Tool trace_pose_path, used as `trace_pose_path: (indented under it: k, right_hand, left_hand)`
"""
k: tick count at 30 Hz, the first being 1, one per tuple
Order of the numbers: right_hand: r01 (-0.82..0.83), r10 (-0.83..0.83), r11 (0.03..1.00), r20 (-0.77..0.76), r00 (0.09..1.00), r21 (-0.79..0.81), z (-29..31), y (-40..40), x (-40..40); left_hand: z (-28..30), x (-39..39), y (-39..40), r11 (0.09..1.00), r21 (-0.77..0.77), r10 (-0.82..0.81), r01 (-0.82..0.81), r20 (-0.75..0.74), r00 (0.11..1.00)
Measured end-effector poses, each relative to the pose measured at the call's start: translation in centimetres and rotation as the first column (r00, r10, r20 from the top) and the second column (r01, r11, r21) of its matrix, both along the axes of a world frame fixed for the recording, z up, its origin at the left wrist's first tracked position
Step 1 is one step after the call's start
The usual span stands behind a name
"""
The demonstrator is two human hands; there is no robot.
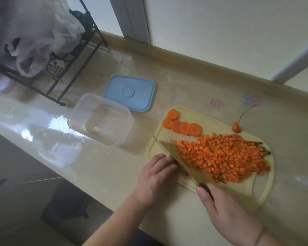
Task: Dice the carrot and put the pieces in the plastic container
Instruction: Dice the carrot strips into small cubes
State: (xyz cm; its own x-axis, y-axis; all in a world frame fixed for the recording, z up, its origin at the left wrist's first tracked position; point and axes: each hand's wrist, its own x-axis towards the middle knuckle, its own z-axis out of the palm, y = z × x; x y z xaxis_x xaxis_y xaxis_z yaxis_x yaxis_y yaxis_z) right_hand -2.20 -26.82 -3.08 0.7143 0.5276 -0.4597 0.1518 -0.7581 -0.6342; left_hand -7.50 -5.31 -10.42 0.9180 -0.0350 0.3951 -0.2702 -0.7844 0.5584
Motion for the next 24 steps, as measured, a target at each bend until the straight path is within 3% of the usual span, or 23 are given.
trace_pose_path:
  k: [7,24]
  right_hand:
    - [0.083,-0.08,0.992,-0.038,0.996,0.099,0.7,-0.4,0.4]
    - [0.052,-0.052,0.998,-0.027,0.998,0.019,0.6,-2.3,-1.1]
  left_hand:
    - [-0.1,-0.7,0.2,0.999,0.031,0.025,-0.026,0.017,1.0]
    - [-0.3,-0.5,0.3,1.0,0.006,-0.003,0.003,0.001,1.0]
